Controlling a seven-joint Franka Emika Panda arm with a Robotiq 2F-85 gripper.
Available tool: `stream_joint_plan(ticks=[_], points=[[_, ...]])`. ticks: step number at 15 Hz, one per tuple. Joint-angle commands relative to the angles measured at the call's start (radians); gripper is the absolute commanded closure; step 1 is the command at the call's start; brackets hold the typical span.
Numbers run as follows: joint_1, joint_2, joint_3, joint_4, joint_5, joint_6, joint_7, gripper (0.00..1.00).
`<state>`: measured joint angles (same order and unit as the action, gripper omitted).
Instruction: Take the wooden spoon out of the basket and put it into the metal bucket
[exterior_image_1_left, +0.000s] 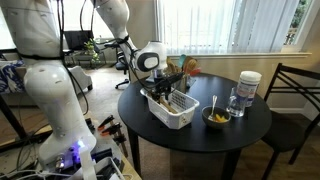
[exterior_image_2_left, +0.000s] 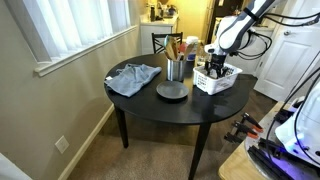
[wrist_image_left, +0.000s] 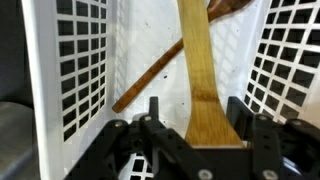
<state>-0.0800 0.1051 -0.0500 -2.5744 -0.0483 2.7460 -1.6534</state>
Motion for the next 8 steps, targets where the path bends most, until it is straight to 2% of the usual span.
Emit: stream_joint_plan(ticks=[1, 5, 6, 8], points=[[-0.017, 0.001, 0.011, -0.003, -0.006, 0.011, -0.046, 0.59], [-0.017, -0.002, 0.009, -0.003, -0.013, 0.009, -0.039, 0.85], [-0.017, -0.006, 0.008, -0.005, -0.014, 0.012, -0.037, 0.89], [-0.019, -0.008, 0.007, -0.005, -0.010, 0.014, -0.037, 0.88]])
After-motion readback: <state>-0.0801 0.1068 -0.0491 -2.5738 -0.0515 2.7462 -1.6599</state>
